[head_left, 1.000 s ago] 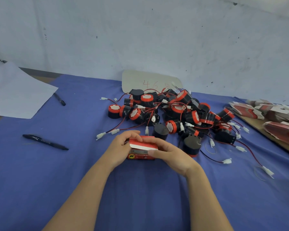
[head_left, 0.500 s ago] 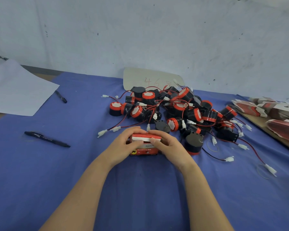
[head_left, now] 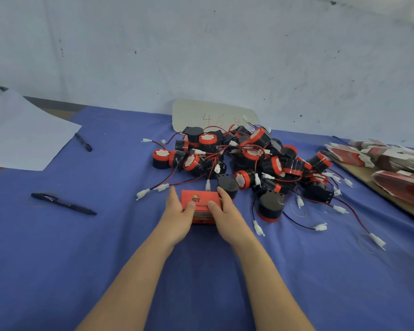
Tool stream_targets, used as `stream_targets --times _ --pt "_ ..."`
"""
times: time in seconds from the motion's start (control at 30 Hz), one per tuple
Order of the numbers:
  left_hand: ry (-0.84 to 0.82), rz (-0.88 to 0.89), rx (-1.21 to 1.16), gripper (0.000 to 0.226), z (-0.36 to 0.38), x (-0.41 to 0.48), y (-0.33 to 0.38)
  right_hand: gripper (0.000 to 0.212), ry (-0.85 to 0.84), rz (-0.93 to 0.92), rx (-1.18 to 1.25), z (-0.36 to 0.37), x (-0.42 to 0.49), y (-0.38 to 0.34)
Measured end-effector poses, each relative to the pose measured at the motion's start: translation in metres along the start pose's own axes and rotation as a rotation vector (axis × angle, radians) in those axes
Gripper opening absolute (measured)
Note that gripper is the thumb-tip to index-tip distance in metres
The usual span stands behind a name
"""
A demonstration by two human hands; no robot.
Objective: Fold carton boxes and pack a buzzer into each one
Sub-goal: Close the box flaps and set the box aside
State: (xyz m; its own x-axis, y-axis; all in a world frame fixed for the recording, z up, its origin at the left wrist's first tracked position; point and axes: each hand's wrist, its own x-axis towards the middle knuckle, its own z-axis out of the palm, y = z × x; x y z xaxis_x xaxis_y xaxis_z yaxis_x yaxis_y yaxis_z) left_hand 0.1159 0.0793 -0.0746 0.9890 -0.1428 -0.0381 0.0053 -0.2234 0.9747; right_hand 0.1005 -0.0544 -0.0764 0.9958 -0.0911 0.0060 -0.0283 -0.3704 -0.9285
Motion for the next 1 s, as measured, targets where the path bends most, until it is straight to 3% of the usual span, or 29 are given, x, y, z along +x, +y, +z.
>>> stream_targets --times 0.1,0.23,0.33,0.4,0.53,0.7,0.8,0.9,0.93,1.0 --pt "0.072 -0.027 -0.044 0.039 0.010 -0.004 0.003 0.043 0.037 0.010 -0.023 0.009 0.001 -0.001" --pt "0.155 -0.020 -0.198 0.043 0.017 -0.011 0.013 0.050 0.070 0.004 0.006 0.010 -0.005 -0.009" --pt "0.152 0.095 -0.390 0.043 0.029 -0.019 0.035 0.047 0.143 -0.096 0.246 -0.002 -0.020 -0.027" --pt "0.105 0.233 -0.396 0.038 0.046 -0.027 0.063 0.043 0.302 -0.196 0.379 -0.030 -0.035 -0.042" --pt "-0.106 0.413 -0.376 0.042 0.119 -0.048 0.137 0.044 0.668 -0.310 0.364 -0.130 -0.084 -0.065" --pt "-0.507 0.418 -0.499 0.031 0.262 -0.133 0.224 0.038 1.165 -0.197 0.207 -0.272 -0.204 -0.076" --pt "-0.814 0.466 -0.314 0.035 0.336 -0.204 0.245 0.041 1.474 0.072 -0.134 -0.327 -0.294 -0.069" --pt "-1.076 0.462 -0.126 0.046 0.373 -0.260 0.244 0.051 1.641 0.444 -0.477 -0.341 -0.355 -0.059" --pt "-1.105 0.438 -0.130 0.050 0.378 -0.267 0.244 0.052 1.678 0.445 -0.548 -0.338 -0.360 -0.057" --pt "-1.070 0.398 -0.236 0.047 0.377 -0.262 0.245 0.047 1.712 0.219 -0.585 -0.328 -0.349 -0.058"
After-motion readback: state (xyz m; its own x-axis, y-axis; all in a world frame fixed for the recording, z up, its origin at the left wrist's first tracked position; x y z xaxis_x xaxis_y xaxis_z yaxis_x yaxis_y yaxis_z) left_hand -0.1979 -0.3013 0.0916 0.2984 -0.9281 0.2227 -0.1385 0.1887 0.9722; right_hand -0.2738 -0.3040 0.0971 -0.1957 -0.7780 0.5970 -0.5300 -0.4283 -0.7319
